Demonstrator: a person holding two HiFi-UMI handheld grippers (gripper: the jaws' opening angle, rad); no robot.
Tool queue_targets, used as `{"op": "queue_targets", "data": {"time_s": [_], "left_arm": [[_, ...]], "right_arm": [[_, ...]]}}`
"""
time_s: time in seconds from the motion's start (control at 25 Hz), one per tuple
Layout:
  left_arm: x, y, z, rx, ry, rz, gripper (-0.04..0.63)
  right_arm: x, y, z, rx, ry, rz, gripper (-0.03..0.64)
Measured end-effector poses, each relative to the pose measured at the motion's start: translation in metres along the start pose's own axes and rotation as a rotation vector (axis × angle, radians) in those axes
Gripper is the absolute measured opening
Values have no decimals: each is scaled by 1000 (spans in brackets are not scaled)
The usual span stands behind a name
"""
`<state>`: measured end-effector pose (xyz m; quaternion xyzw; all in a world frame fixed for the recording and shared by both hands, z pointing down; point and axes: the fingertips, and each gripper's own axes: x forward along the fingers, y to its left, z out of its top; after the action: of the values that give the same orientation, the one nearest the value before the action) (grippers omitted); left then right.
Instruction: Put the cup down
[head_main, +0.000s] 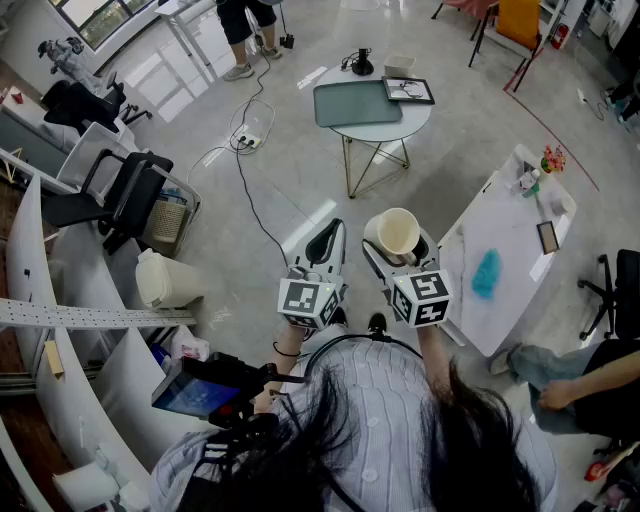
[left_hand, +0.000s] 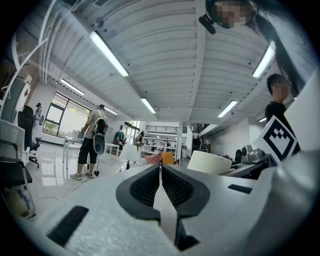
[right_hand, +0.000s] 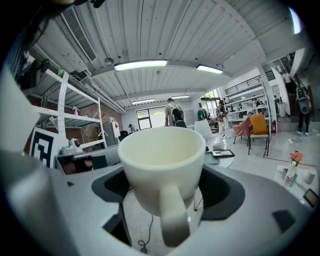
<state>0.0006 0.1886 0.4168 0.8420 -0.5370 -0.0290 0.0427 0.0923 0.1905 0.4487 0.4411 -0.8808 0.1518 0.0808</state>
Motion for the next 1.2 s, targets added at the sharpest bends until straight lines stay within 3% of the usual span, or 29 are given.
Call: {"op": "queue_targets", "data": {"time_s": [0.6,1.2], "left_arm": [[-6,23,-2,-4,12,-55,18],[-23,54,-7,42,32,-120,18]], "right_arm": [[18,30,-1,-10,-4,16,391],[39,48,-11,66,-5,-59,391]]}}
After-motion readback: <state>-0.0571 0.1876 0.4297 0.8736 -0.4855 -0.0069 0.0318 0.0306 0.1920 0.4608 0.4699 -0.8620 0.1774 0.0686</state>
